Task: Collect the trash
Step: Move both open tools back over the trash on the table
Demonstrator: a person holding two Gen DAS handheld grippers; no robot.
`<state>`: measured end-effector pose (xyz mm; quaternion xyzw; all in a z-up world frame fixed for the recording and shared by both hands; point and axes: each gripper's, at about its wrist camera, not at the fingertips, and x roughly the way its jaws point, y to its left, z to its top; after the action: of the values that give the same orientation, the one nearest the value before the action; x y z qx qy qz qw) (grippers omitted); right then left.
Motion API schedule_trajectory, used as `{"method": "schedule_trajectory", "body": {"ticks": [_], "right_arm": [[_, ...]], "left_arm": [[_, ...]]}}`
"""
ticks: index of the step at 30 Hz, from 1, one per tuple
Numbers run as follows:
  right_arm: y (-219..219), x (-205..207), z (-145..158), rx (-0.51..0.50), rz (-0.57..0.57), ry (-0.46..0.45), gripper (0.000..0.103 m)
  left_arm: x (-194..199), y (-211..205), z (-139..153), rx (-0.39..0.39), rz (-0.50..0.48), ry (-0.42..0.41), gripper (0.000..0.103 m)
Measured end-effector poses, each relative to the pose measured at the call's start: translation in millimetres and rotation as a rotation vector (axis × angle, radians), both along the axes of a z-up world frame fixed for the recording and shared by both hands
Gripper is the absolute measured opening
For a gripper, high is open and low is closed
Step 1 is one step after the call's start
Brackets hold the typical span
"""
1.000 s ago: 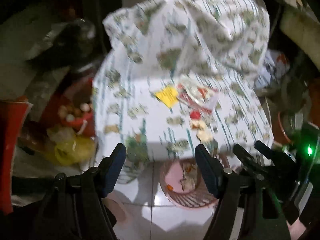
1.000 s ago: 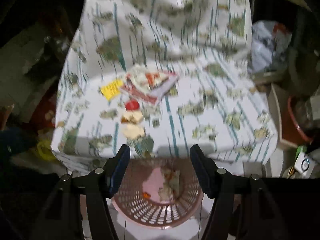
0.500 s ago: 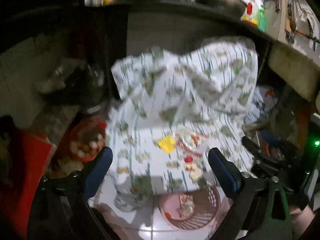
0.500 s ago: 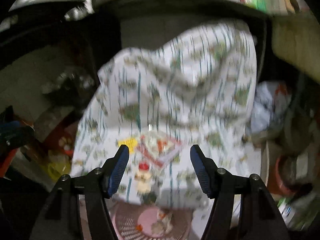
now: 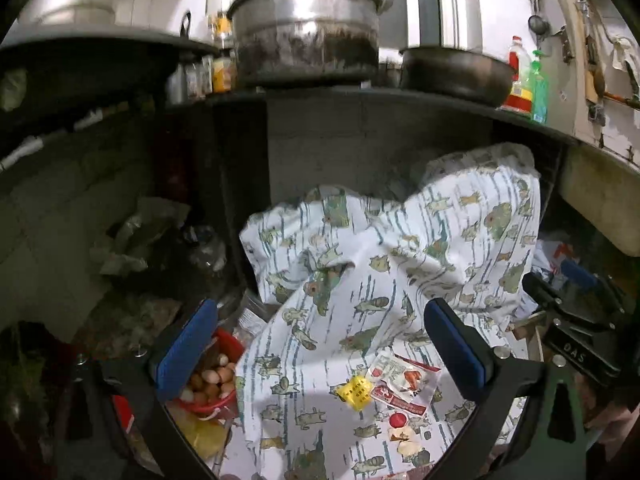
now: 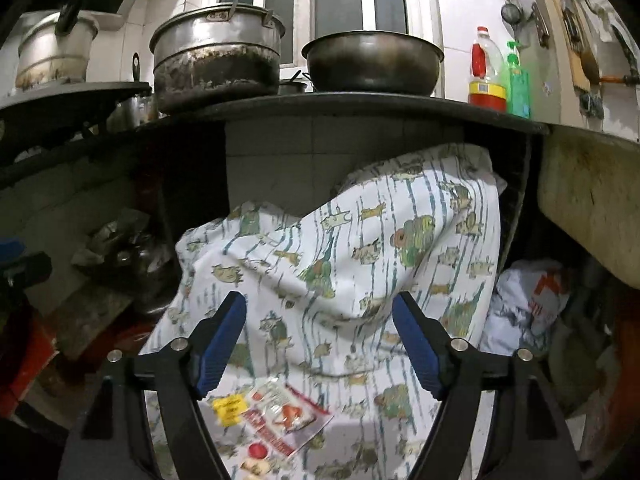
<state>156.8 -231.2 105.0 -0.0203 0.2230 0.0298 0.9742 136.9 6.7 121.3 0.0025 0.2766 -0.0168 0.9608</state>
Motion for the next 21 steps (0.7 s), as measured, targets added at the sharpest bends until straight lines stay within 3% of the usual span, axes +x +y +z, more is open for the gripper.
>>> {"method": "schedule_trajectory", "body": {"ticks": [4, 8, 14, 21], "right_arm": [[0.1, 17.2, -30.7, 0.025, -0.008, 0.048, 0.079], [-3.9, 43.9, -71.8, 0.047, -0.019, 0.185, 0.079], [-2.1, 88.6, -131.6, 0.102, 0.022, 0.485, 0.079], [26.0, 119.0, -190.7, 0.077, 0.076, 0.71, 0.079]], "left_arm": [[28.1, 8.9, -44.2, 0.008, 0.026, 0.085, 0.102], [60.8, 16.5, -89.8, 0.021, 0.064, 0.216, 0.102], [92.0, 17.5, -114.0, 0.006, 0.042, 0.317, 0.102], [128.7, 27.7, -149.1, -0.086, 0.058, 0.481, 0.102]]}}
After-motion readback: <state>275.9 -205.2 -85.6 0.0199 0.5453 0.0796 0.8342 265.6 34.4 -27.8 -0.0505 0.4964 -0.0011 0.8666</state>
